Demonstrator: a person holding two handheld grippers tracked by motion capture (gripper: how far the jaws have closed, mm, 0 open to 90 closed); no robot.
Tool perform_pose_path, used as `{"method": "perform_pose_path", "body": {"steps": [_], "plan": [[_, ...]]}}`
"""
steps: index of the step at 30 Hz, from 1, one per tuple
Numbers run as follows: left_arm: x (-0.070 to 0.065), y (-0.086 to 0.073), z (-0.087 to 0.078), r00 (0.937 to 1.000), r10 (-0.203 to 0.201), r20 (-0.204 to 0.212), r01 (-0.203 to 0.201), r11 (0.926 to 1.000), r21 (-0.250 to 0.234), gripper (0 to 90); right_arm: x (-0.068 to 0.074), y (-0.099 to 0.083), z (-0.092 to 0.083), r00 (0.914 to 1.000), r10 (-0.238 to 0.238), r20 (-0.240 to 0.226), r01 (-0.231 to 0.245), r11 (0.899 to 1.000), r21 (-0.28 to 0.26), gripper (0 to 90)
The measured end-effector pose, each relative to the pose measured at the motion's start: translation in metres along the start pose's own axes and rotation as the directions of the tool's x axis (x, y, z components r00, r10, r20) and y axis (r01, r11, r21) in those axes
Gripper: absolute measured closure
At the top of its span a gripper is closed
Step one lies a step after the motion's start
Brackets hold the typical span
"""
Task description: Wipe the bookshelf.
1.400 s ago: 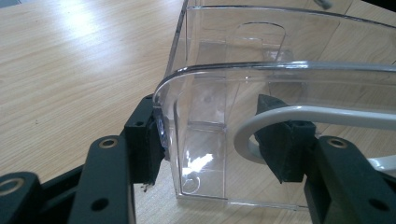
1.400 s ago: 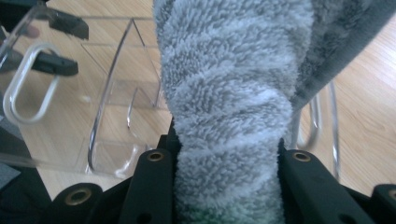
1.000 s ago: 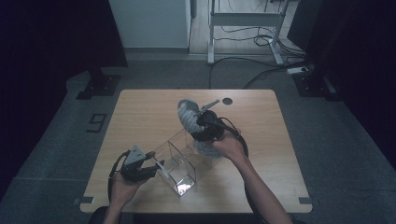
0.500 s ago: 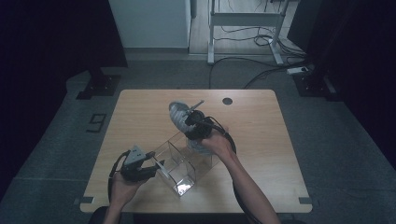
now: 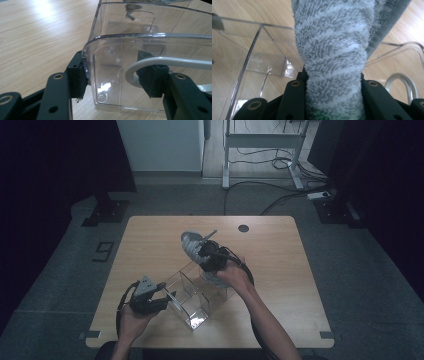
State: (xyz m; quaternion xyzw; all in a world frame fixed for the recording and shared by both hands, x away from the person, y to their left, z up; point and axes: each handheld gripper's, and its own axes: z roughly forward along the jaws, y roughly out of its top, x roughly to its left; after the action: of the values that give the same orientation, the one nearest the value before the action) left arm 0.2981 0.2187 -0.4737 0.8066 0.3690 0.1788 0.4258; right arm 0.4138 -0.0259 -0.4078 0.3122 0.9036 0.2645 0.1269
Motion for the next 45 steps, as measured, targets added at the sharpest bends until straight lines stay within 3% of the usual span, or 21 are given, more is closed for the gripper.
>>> {"method": "perform_pose_path", "body": {"steps": [26,45], "plan": [[0.000,0.000,0.000,1.0000,0.000,0.001,0.000,1.0000,-0.004,44.8,0.002,-0.065,-0.029,0.9983,0.039,-0.042,-0.041,0.999,-0.030,66.0],[0.000,0.000,0.002,1.0000,-0.002,-0.001,0.002,1.0000,-0.006,44.7,0.003,-0.099,-0.025,0.9975,0.053,-0.048,-0.054,0.998,-0.037,66.4]]}}
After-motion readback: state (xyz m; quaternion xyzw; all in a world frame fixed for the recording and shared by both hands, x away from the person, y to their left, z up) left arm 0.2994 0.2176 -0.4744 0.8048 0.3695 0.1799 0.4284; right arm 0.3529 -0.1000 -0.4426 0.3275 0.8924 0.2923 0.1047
